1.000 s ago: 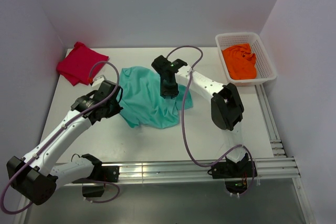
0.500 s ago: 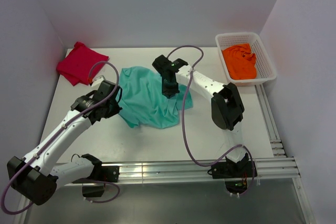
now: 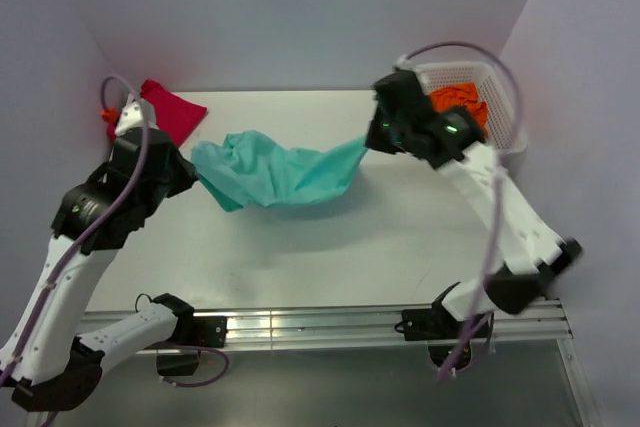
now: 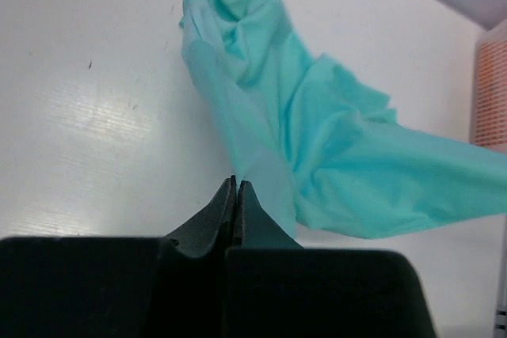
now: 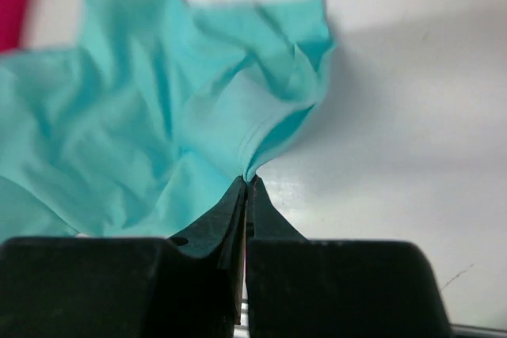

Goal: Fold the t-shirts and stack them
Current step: Flatten the tshirt out

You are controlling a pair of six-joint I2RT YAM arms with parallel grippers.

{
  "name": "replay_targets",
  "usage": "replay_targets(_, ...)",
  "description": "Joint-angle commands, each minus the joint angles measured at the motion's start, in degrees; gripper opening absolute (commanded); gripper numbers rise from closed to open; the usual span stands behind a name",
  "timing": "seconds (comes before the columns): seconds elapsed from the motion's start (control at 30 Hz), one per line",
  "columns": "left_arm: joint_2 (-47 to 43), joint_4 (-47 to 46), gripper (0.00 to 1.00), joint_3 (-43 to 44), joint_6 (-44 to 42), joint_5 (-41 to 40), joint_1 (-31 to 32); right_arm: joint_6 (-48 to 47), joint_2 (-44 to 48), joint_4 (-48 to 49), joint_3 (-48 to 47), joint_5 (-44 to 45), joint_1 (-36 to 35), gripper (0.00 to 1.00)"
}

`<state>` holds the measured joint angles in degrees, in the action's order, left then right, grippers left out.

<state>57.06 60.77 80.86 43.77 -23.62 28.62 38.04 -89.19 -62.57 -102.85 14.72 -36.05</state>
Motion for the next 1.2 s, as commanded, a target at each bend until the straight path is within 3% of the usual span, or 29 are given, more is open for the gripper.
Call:
replay_targets(0.0, -2.21, 7.16, 0.00, 6.48, -3.51, -1.26, -0.23, 1.68, 15.05, -6.51, 0.10, 7.33, 0.55, 0.00)
replay_targets(0.2, 1.02, 8.32, 0.00, 10.89, -5.52, -0.64, -0.23, 3.62, 25.64, -7.75, 7.56, 9.10, 2.47, 0.00)
replay_targets(0.33, 9.28, 4.63, 0.00, 15.10, -7.03, -2.22, -0.32, 0.64, 21.61, -3.11, 7.06, 5.41, 7.13, 0.00)
replay_targets(0.4, 16.63, 2.87, 0.00, 21.51, -7.99, -2.22, -0.23, -0.59, 16.62, -1.43, 4.51, 3.74, 9.58, 0.00)
replay_targets(0.53, 30.72, 2.25, 0.00, 36.01, -7.56, -0.66, -1.37, -3.67, 5.28, -0.45, -8.55, 0.14, 14.34, 0.00)
replay_targets(0.6, 39.39, 1.02, 0.00, 44.45, -6.51, 3.91, -5.23, -4.73, -3.33, -1.76, -15.07, -1.53, 16.35, 0.00)
replay_targets(0.67, 45.74, 0.14, 0.00, 53.46, -5.72, 12.16, -11.35, -5.87, -9.74, -4.48, -27.80, -4.34, 19.95, 0.00)
replay_targets(0.7, 51.95, -0.13, 0.00, 57.61, -5.02, 14.63, -13.40, -5.96, -17.26, -6.32, -33.67, -7.31, 21.36, 0.00)
replay_targets(0.73, 54.19, -1.52, 0.00, 61.48, -5.36, 20.31, -15.42, -5.96, -20.99, -9.91, -47.39, -8.82, 23.99, 0.00)
replay_targets(0.77, 55.60, -3.54, 0.00, 67.61, -6.06, 22.19, -18.05, -5.87, -26.07, -10.55, -53.36, -11.09, 25.23, 0.00)
replay_targets(0.8, 55.71, -6.51, 0.00, 69.85, -7.46, 23.08, -18.77, -5.70, -26.30, -9.86, -56.99, -13.38, 26.37, 0.00)
replay_targets(0.83, 54.14, -13.16, 0.00, 70.92, -8.51, 23.09, -19.04, -5.87, -24.82, -4.55, -54.76, -16.97, 27.43, 0.00)
replay_targets(0.87, 51.43, -18.62, 0.00, 66.66, -9.74, 21.61, -18.87, -6.66, -21.76, 0.38, -50.04, -17.70, 28.83, 0.00)
replay_targets(0.9, 43.57, -23.55, 0.00, 62.27, -12.02, 19.33, -18.78, -8.93, -12.51, 6.08, -43.99, -17.45, 28.85, 0.00)
replay_targets(0.93, 39.23, -32.64, 0.00, 57.18, -12.91, 17.13, -18.43, -9.65, -7.19, 18.06, -30.10, -16.40, 28.50, 0.00)
replay_targets(0.97, 35.53, -35.17, 0.00, 48.95, -13.27, 14.42, -17.99, -9.83, -2.44, 22.27, -24.56, -15.35, 27.97, 0.00)
replay_targets(1.0, 30.71, -35.89, 0.00, 46.78, -13.79, 13.43, -18.07, -9.66, 4.13, 24.57, -20.94, -13.51, 27.97, 0.00)
replay_targets(1.1, 23.84, -30.81, 0.00, 40.46, -13.80, 10.70, -17.90, -11.58, 11.21, 24.86, -14.15, -13.92, 28.06, 0.00)
replay_targets(1.13, 20.67, -31.32, 0.00, 36.17, -13.97, 9.91, -17.55, -11.67, 13.49, 25.64, -8.39, -14.36, 27.88, 0.00)
replay_targets(1.17, 16.90, -33.77, 0.00, 24.99, -13.45, 8.34, -16.07, -11.41, 18.56, 26.35, -4.24, -15.76, 27.62, 0.00)
